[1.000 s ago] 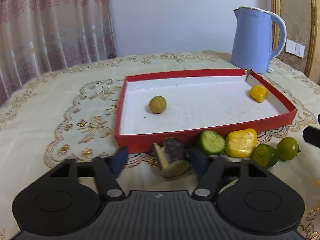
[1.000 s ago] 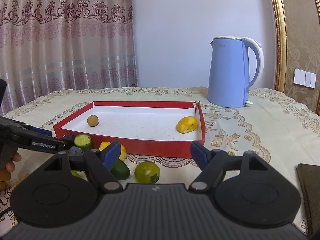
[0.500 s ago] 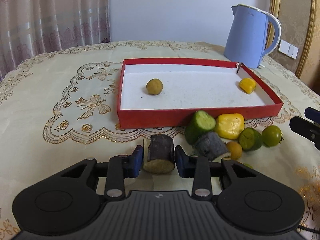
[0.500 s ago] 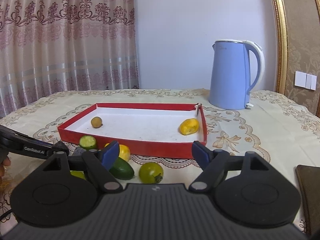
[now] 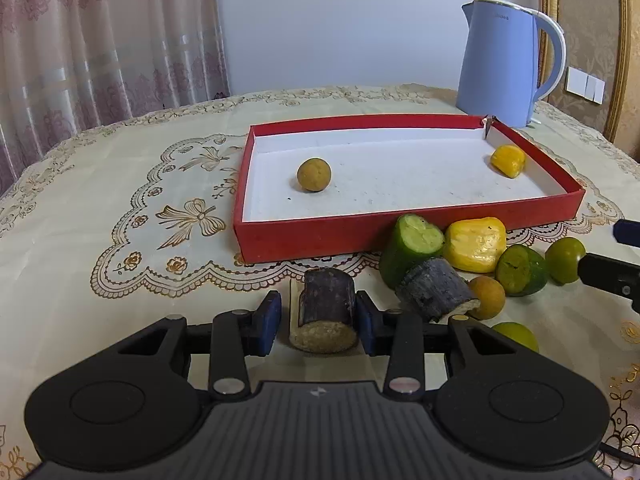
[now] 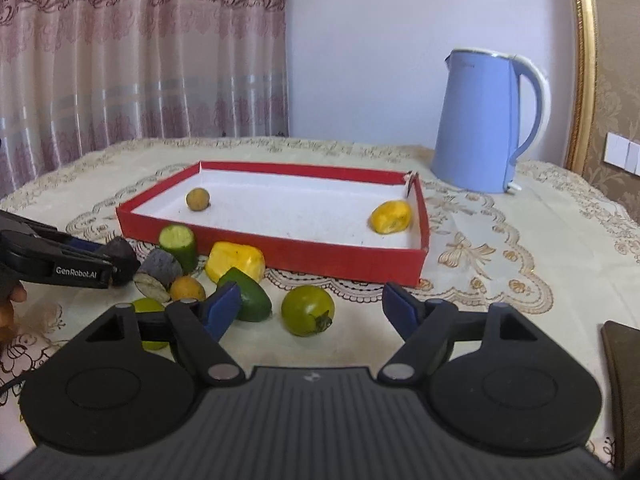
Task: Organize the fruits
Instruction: 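Hold the eggplant piece in the left gripper while the right gripper grasps the green lime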
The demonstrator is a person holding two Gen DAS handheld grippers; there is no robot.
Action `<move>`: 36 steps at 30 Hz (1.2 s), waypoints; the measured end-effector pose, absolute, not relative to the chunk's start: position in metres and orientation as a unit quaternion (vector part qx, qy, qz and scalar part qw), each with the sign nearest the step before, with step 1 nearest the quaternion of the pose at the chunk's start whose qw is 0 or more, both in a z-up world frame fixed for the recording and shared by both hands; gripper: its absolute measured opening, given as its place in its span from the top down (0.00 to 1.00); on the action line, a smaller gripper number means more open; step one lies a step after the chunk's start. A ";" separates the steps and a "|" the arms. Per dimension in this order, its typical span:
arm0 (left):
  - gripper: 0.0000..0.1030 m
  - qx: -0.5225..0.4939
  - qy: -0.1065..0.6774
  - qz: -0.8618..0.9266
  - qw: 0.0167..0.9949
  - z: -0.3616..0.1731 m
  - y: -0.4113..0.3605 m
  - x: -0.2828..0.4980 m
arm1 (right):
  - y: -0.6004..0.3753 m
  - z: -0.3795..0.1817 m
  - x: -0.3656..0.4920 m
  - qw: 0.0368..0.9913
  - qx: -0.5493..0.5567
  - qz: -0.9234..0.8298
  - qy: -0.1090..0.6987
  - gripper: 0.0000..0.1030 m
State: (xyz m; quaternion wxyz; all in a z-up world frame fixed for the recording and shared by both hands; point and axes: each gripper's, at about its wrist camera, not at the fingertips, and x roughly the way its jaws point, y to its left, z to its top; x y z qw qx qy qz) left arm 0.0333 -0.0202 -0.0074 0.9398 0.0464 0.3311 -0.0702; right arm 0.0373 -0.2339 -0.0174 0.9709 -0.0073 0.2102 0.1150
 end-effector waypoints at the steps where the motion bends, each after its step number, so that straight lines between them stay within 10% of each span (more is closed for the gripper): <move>1: 0.63 0.048 0.330 -0.070 0.940 -0.008 -0.020 0.033 | -0.234 -0.018 0.040 0.970 -0.010 0.116 0.213 0.33; 36: 0.68 0.014 0.294 -0.059 0.954 -0.006 -0.008 0.028 | -0.230 -0.028 0.064 0.958 -0.036 0.135 0.250 0.60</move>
